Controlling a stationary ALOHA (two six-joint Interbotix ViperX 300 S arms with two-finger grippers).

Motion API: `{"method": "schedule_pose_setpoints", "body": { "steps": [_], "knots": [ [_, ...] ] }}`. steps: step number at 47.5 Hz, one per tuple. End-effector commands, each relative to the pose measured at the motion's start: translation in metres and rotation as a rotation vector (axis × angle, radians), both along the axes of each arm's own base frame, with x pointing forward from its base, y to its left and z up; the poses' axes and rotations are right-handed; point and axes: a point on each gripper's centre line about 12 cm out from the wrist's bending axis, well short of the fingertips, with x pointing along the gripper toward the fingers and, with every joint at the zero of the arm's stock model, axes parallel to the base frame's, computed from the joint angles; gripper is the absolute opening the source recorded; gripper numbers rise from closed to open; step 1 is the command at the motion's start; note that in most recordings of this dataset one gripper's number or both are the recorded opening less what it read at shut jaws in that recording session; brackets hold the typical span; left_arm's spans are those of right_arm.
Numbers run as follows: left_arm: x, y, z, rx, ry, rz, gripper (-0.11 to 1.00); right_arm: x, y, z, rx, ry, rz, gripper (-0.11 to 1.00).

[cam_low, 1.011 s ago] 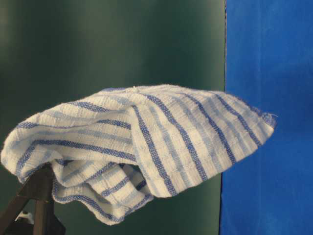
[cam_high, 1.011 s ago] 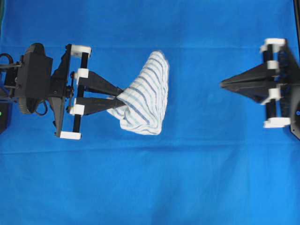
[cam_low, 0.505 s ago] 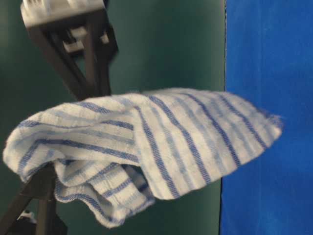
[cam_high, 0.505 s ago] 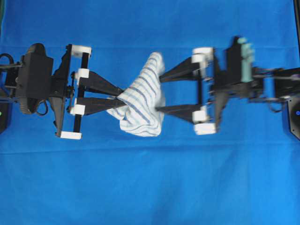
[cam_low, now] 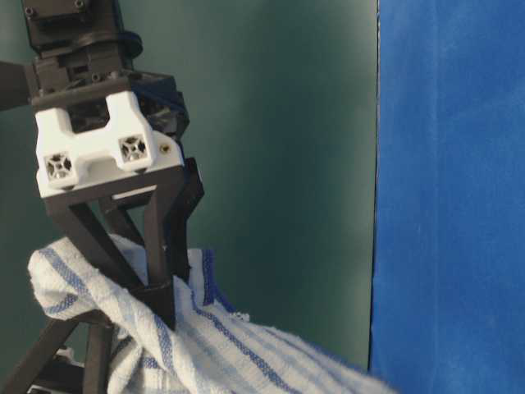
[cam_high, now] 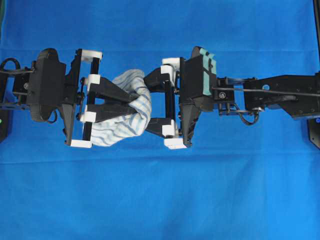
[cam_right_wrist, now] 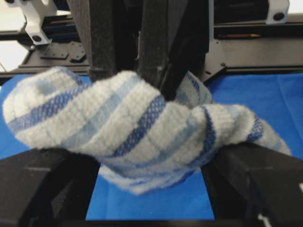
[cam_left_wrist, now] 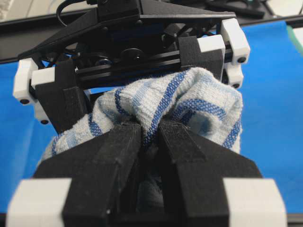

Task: Hand over the towel.
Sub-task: 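Close the right gripper on the towel beside the left gripper, then open the left gripper and pull it back, leaving the towel in the right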

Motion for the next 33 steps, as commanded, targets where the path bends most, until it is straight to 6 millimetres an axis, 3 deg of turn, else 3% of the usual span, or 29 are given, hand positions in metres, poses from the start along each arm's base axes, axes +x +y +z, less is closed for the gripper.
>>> {"method": "schedule_pose_setpoints", "body": {
  "steps": [1, 8, 17, 33],
  "knots": [
    [0.0007, 0.0010, 0.0104, 0.000, -0.034, 0.003, 0.06, 0.0018, 0.0017, 0.0159, 0.008, -0.043, 0.001, 0.73],
    [0.0009, 0.0015, 0.0112, 0.003, -0.037, 0.004, 0.06, 0.0020, 0.0024, 0.0160, 0.008, -0.040, 0.003, 0.66],
    [0.0009, 0.0016, 0.0114, 0.001, -0.038, 0.005, 0.06, 0.0012, 0.0018, 0.0126, 0.006, -0.011, 0.002, 0.22],
    [0.0007, 0.0042, 0.0143, 0.002, -0.054, 0.013, 0.06, -0.0024, 0.0017, 0.0134, 0.004, 0.012, 0.002, 0.22]
  ]
}}
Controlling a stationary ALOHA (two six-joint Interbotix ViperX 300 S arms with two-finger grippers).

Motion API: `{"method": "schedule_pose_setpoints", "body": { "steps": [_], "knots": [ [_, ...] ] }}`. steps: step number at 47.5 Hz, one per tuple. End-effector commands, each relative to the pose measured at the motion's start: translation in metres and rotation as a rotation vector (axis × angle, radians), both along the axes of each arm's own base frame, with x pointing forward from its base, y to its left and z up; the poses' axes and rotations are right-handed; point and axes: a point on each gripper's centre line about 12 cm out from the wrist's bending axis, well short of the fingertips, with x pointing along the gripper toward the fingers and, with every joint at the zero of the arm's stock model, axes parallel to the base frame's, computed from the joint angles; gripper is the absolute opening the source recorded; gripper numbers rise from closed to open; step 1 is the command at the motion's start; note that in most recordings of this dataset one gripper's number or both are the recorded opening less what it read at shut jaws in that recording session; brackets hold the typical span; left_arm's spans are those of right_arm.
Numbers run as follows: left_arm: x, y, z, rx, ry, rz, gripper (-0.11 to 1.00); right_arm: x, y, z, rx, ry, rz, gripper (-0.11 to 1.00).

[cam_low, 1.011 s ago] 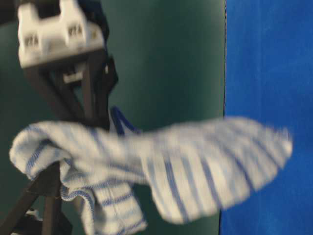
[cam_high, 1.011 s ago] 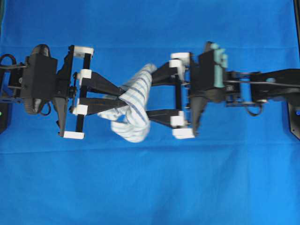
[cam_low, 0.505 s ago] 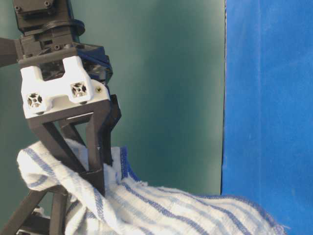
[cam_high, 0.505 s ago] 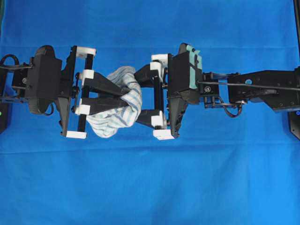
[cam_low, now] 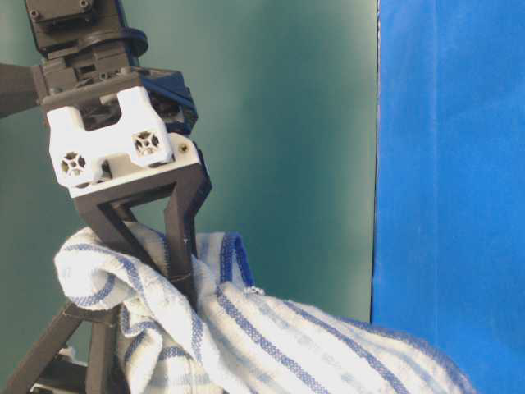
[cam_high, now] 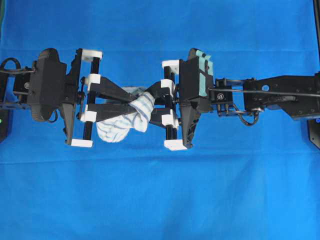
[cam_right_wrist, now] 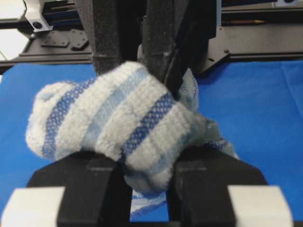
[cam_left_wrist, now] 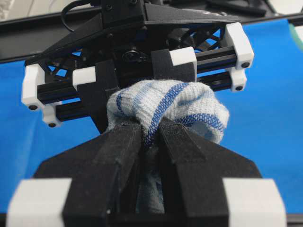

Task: Hand over the towel.
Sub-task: 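Open the left gripper and pull it back, leaving the towel in the right, then carry the towel with the right gripper and lower it to the table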

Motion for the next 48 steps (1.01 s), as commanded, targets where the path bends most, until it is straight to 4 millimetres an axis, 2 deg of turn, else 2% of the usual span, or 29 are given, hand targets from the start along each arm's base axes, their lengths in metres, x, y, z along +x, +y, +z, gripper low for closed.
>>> {"method": "schedule_pose_setpoints", "body": {
  "steps": [1, 9, 11, 15, 21, 24, 26, 39, 48],
  "knots": [
    [0.000, 0.003, 0.014, -0.004, -0.055, 0.009, 0.06, -0.002, 0.001, 0.020, 0.001, -0.046, 0.001, 0.22],
    [-0.001, 0.003, 0.018, -0.007, -0.080, 0.009, 0.07, -0.005, 0.000, 0.022, 0.000, -0.043, 0.000, 0.22],
    [-0.002, 0.003, 0.018, -0.018, -0.079, 0.009, 0.11, -0.006, 0.001, 0.022, 0.000, -0.043, 0.002, 0.22],
    [-0.005, 0.003, 0.020, -0.039, -0.086, 0.012, 0.32, -0.008, 0.000, 0.022, 0.000, -0.043, 0.002, 0.22],
    [-0.017, 0.004, 0.025, -0.039, -0.107, 0.011, 0.70, -0.014, 0.000, 0.024, 0.000, -0.046, 0.000, 0.22],
    [-0.028, 0.005, 0.030, -0.040, -0.129, 0.012, 0.86, -0.020, -0.001, 0.025, 0.000, -0.048, 0.000, 0.22],
    [-0.034, 0.004, 0.032, -0.040, -0.138, 0.010, 0.92, -0.023, 0.000, 0.027, 0.000, -0.052, 0.002, 0.22],
    [-0.089, 0.007, 0.041, -0.070, -0.169, 0.009, 0.93, -0.046, 0.000, 0.028, 0.002, -0.055, 0.003, 0.22],
    [-0.101, 0.007, 0.039, -0.072, -0.162, 0.009, 0.93, -0.057, 0.000, 0.028, 0.004, -0.055, 0.002, 0.22]
  ]
}}
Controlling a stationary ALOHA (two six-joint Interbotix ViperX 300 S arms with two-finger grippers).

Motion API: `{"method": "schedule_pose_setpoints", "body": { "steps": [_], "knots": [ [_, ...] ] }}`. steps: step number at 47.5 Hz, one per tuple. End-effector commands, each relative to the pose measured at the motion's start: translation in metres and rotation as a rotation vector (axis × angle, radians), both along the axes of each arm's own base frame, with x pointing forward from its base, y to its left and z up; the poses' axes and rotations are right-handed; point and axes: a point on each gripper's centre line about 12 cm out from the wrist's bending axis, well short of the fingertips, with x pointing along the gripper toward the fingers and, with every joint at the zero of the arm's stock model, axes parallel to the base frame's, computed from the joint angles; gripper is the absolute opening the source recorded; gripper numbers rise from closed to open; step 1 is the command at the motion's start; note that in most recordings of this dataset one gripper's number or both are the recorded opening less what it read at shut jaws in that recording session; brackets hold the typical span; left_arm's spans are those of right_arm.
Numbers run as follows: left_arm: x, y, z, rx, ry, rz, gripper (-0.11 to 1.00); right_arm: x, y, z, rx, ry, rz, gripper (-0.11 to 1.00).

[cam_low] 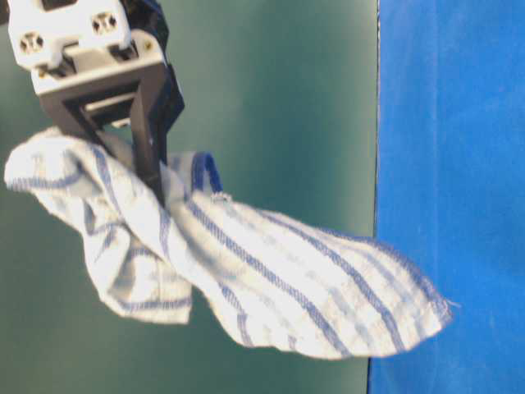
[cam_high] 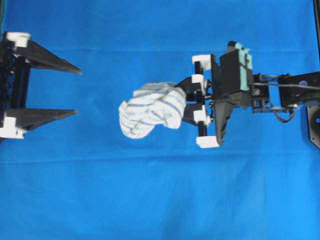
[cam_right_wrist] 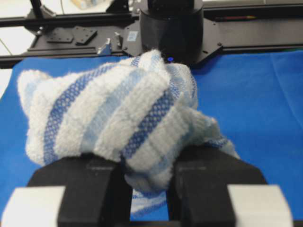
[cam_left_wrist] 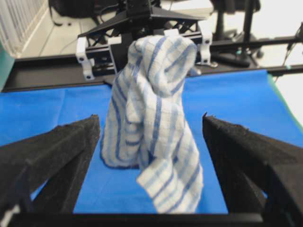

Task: Hand over the towel.
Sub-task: 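Carry the towel with the right gripper and lower it to the table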

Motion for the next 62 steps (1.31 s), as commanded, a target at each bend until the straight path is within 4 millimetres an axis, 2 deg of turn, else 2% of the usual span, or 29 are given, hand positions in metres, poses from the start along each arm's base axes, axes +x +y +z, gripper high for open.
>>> {"method": "schedule_pose_setpoints", "body": {
  "steps": [1, 9, 17, 24, 29, 34, 42, 50, 62],
  "knots": [
    [0.000, 0.001, 0.004, -0.004, -0.011, 0.005, 0.93, -0.005, 0.000, 0.015, 0.001, -0.043, 0.001, 0.22],
    [0.002, 0.001, 0.002, -0.003, -0.004, 0.005, 0.93, -0.005, -0.002, 0.013, 0.000, -0.020, -0.005, 0.22],
    [0.003, 0.001, 0.002, -0.002, -0.005, 0.007, 0.93, 0.000, -0.025, -0.002, 0.004, 0.103, -0.066, 0.22],
    [0.003, 0.001, 0.002, -0.003, -0.004, 0.005, 0.93, 0.014, -0.043, -0.029, 0.012, 0.299, -0.110, 0.22],
    [0.003, 0.001, 0.001, -0.003, -0.003, 0.005, 0.93, 0.025, -0.051, -0.058, 0.019, 0.437, -0.126, 0.22],
    [0.003, 0.001, 0.001, -0.003, -0.001, 0.005, 0.93, 0.033, -0.054, -0.090, 0.024, 0.561, -0.128, 0.22],
    [0.003, 0.001, 0.000, -0.003, 0.000, 0.005, 0.92, 0.034, -0.054, -0.130, 0.034, 0.718, -0.126, 0.22],
    [0.004, 0.001, -0.001, -0.003, 0.005, 0.006, 0.93, 0.034, -0.054, -0.143, 0.040, 0.751, -0.129, 0.22],
    [0.009, 0.001, -0.006, -0.002, 0.026, 0.005, 0.92, 0.034, -0.054, -0.143, 0.048, 0.751, -0.131, 0.22]
  ]
}}
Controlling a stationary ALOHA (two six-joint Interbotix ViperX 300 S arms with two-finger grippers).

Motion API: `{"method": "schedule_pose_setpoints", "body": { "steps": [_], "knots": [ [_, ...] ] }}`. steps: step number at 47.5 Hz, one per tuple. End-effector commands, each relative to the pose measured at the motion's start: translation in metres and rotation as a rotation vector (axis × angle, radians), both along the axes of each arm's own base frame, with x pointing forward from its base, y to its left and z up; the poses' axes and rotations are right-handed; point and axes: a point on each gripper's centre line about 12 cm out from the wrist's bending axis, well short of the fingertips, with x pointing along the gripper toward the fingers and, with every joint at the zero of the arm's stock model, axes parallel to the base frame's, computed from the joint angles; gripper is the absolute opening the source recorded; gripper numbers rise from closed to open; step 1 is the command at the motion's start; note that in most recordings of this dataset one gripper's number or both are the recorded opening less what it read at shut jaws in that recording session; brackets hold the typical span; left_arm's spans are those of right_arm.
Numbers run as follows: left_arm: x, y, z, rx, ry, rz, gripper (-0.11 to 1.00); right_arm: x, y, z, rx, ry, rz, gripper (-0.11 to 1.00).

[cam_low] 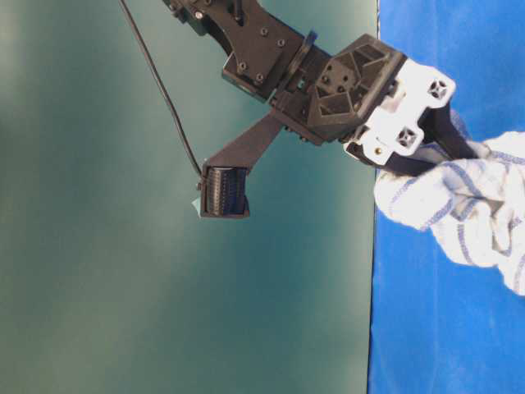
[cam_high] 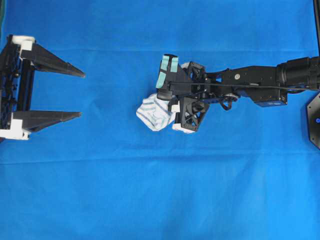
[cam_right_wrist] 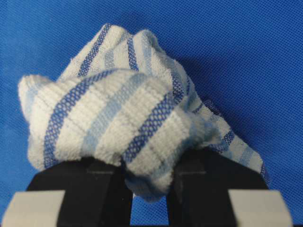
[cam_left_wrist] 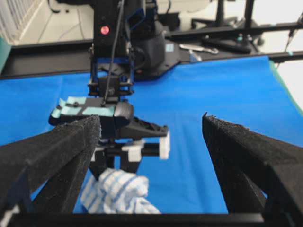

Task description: Hand over the towel.

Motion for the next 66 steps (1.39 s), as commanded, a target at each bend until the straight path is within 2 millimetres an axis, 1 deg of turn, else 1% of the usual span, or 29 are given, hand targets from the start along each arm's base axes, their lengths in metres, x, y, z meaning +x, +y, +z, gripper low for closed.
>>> {"method": "schedule_pose_setpoints", "body": {
  "steps": [1, 12, 13, 16, 19, 21, 23, 27, 31, 32, 35, 41, 42, 45, 51, 56, 61, 66],
  "knots": [
    [0.001, 0.001, 0.005, -0.004, -0.015, 0.003, 0.93, 0.006, -0.001, 0.013, 0.001, -0.040, -0.007, 0.22],
    [-0.001, 0.001, 0.007, -0.004, -0.024, 0.003, 0.93, 0.006, -0.001, 0.016, 0.014, -0.040, -0.022, 0.23],
    [-0.001, 0.001, 0.007, -0.004, -0.021, 0.003, 0.93, 0.006, -0.001, 0.017, 0.017, -0.042, -0.027, 0.26],
    [-0.002, 0.001, 0.007, -0.003, -0.023, 0.003, 0.93, 0.003, -0.001, 0.023, 0.021, -0.044, -0.032, 0.45],
    [-0.002, 0.001, 0.007, -0.003, -0.023, 0.003, 0.92, 0.000, 0.000, 0.033, 0.017, -0.057, -0.030, 0.62],
    [-0.002, 0.001, 0.007, -0.003, -0.023, 0.003, 0.93, -0.003, 0.000, 0.041, 0.015, -0.069, -0.031, 0.69],
    [-0.002, 0.001, 0.008, -0.001, -0.025, 0.003, 0.92, -0.006, 0.000, 0.053, 0.010, -0.095, -0.028, 0.72],
    [-0.002, 0.001, 0.007, -0.003, -0.023, 0.003, 0.92, -0.013, 0.001, 0.083, 0.002, -0.167, -0.026, 0.68],
    [-0.002, 0.001, 0.007, -0.004, -0.023, 0.003, 0.92, -0.022, 0.002, 0.111, -0.006, -0.243, -0.025, 0.69],
    [-0.002, 0.001, 0.008, -0.004, -0.024, 0.003, 0.92, -0.026, 0.003, 0.122, -0.010, -0.272, -0.024, 0.69],
    [-0.002, 0.001, 0.008, -0.004, -0.024, 0.003, 0.92, -0.036, 0.003, 0.141, -0.025, -0.324, -0.020, 0.69],
    [-0.002, 0.001, 0.007, -0.004, -0.023, 0.005, 0.92, -0.055, 0.005, 0.169, -0.054, -0.425, -0.009, 0.69],
    [-0.002, 0.001, 0.007, -0.004, -0.023, 0.003, 0.92, -0.060, 0.004, 0.177, -0.062, -0.455, -0.007, 0.69],
    [-0.002, 0.001, 0.007, -0.004, -0.023, 0.003, 0.92, -0.071, 0.006, 0.188, -0.075, -0.515, -0.002, 0.69],
    [-0.002, 0.001, 0.008, -0.004, -0.026, 0.003, 0.92, -0.096, 0.009, 0.206, -0.093, -0.657, 0.003, 0.69],
    [-0.002, 0.001, 0.007, -0.004, -0.024, 0.003, 0.92, -0.118, 0.011, 0.215, -0.112, -0.762, 0.009, 0.69],
    [-0.002, 0.001, 0.008, -0.004, -0.026, 0.003, 0.92, -0.129, 0.013, 0.213, -0.120, -0.822, 0.013, 0.69],
    [-0.001, 0.001, 0.007, -0.004, -0.024, 0.003, 0.92, -0.133, 0.014, 0.208, -0.121, -0.837, 0.014, 0.69]
  ]
}}
